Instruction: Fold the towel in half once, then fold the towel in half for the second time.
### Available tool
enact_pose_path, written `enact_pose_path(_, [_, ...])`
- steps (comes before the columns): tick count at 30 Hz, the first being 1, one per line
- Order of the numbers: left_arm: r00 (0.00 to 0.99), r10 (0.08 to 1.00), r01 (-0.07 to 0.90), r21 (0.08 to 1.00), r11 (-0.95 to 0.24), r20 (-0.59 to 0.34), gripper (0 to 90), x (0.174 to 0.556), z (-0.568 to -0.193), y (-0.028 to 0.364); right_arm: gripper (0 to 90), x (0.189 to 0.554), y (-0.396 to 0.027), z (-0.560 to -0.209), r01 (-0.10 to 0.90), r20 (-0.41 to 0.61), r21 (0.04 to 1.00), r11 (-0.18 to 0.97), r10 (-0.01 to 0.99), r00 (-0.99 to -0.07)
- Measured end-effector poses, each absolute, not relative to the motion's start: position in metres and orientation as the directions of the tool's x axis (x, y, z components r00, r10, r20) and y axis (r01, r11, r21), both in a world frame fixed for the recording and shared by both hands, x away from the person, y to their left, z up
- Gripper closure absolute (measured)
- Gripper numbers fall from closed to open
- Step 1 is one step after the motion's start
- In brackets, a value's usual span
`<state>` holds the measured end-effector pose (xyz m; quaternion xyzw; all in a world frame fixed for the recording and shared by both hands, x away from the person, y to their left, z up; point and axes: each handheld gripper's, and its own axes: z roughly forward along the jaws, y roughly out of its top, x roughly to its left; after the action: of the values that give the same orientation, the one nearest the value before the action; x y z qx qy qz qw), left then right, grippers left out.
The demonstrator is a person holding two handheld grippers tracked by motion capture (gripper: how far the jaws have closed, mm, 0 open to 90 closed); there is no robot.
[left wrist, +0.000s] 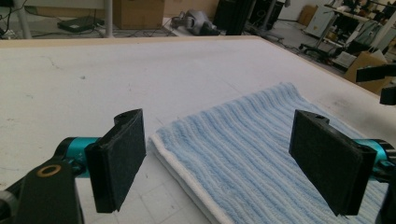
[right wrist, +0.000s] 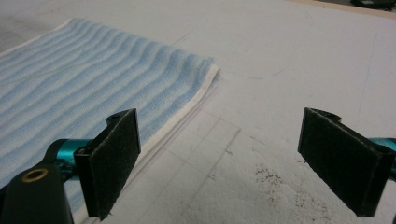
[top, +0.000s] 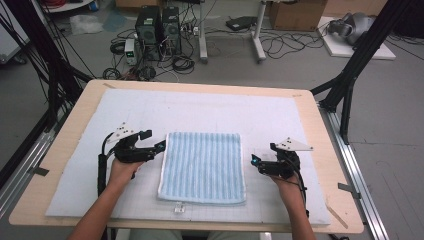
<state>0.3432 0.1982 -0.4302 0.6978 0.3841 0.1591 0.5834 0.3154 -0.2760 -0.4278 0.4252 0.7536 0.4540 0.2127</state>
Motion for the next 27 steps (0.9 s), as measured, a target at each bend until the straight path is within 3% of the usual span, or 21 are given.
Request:
enact_pose_path(15, [0.637, 0.736, 0.366, 0.93, -0.027, -0.229, 20.7, 0.3452, -0.4313, 0.1987, 11.6, 0.313, -0.2766, -0.4276, 0.452, 0.072, 0.864, 0.222, 0.835, -0.546])
enact_pose_path(27, [0.598, 0.745, 0.417, 0.909, 0.025, -0.295, 18.3, 0.3519, -0.4356, 0.2057, 11.5, 0.3154, -0.2741, -0.4304, 0.464, 0.086, 0.857, 0.225, 0.825, -0.559])
